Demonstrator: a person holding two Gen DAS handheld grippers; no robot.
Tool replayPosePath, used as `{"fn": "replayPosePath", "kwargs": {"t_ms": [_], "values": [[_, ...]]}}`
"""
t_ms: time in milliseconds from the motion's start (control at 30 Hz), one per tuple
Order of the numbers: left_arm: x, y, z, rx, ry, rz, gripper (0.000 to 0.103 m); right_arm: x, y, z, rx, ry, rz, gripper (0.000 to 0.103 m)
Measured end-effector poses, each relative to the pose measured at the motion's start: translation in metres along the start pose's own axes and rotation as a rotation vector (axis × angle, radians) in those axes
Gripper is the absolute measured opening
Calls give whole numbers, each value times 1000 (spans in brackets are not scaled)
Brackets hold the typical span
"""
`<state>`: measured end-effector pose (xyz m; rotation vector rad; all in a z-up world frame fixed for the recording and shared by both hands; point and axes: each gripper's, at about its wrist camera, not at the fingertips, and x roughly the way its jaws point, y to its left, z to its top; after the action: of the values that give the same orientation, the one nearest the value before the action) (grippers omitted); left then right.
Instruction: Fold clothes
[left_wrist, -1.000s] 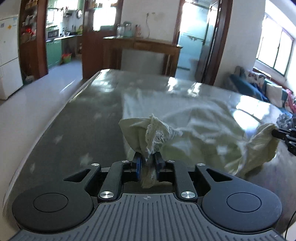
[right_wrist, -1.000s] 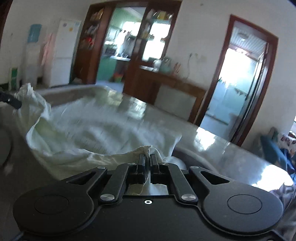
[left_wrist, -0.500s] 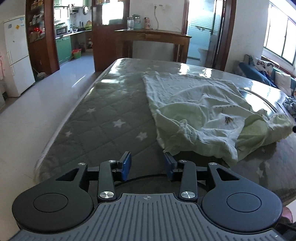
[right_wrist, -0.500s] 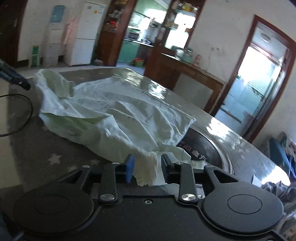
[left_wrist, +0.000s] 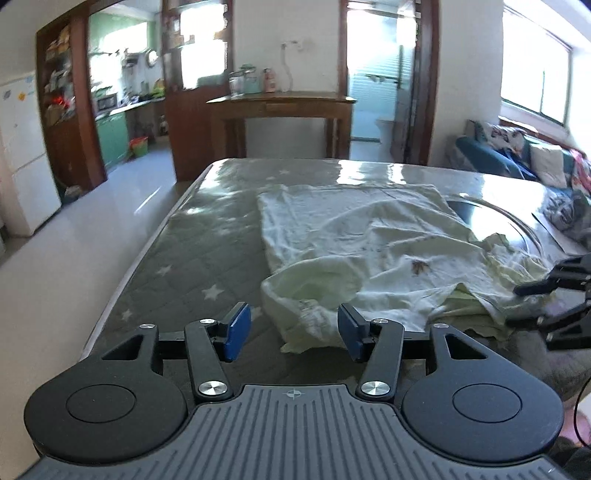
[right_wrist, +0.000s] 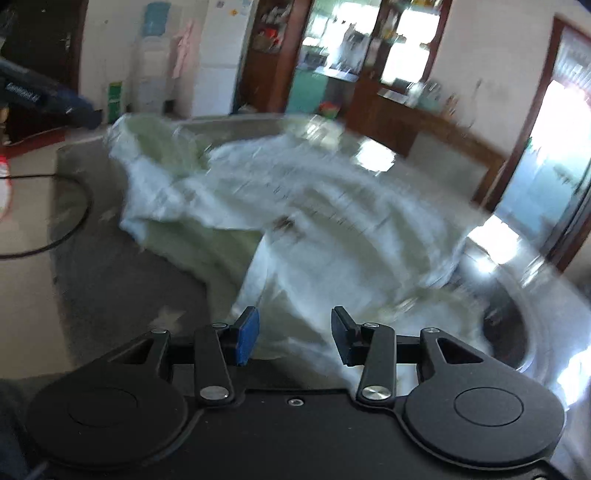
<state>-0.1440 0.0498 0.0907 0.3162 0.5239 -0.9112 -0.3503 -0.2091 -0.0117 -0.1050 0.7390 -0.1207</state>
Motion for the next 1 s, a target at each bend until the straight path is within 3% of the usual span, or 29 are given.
{"fn": "replayPosePath", "kwargs": {"t_ms": [200, 400, 467, 500, 533, 567, 733, 933, 1000], "values": [[26, -19, 12, 88, -11, -5, 56, -13, 6, -3, -18, 1, 26, 47], [61, -26, 15, 150, 37, 6, 57, -14, -3, 3, 52, -46, 21, 47], [72, -27, 14, 159, 57, 19, 52, -9, -5, 2, 78, -42, 22, 47], [74, -23, 12, 142, 70, 19, 45, -7, -6, 1, 91, -37, 25, 47], [75, -18, 9, 124, 82, 19, 29, -4, -7, 0, 105, -33, 29, 47], [75, -13, 6, 99, 94, 16, 20, -3, -8, -1, 109, -31, 31, 47], [62, 17, -10, -31, 81, 92, 11, -3, -9, -11, 121, -15, 36, 49], [38, 80, -42, -365, 91, 258, 11, -7, -14, -16, 146, -14, 32, 50], [33, 86, -49, -393, 94, 269, 11, -7, -14, -17, 147, -14, 32, 51]]}}
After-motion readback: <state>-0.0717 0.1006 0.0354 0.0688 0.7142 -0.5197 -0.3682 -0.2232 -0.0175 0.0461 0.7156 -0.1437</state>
